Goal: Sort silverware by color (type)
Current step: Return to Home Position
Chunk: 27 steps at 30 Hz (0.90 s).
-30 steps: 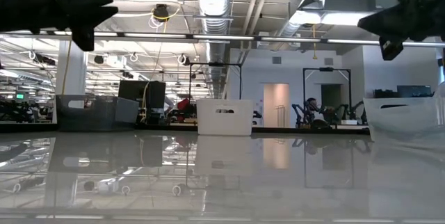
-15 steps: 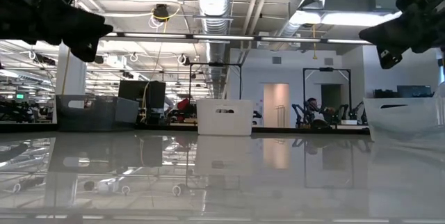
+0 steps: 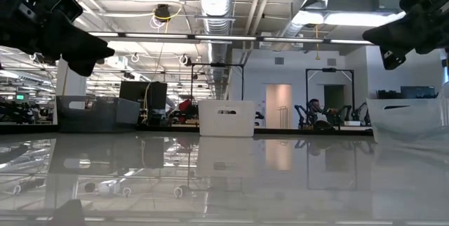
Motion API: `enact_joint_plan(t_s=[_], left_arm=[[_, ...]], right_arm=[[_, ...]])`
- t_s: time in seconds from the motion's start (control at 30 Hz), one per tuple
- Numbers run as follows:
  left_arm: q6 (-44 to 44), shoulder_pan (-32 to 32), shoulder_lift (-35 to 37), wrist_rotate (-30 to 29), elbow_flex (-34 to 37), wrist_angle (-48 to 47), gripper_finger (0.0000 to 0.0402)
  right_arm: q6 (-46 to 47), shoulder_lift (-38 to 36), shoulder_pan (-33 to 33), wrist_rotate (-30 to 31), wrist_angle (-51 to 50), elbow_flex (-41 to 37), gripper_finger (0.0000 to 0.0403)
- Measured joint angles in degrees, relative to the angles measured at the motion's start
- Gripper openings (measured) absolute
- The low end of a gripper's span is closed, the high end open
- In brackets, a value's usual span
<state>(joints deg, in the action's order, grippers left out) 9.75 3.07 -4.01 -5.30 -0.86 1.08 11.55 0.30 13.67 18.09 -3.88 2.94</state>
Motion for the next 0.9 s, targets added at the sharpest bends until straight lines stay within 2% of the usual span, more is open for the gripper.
enact_joint_plan(t_s=[0.9], left_arm=[[0.55,0.00,0.00,-0.32,-0.20,-0.41,0.0098]], right_arm=[[0.02,0.02,0.00,-0.04,-0.17,-0.09,0.0027]])
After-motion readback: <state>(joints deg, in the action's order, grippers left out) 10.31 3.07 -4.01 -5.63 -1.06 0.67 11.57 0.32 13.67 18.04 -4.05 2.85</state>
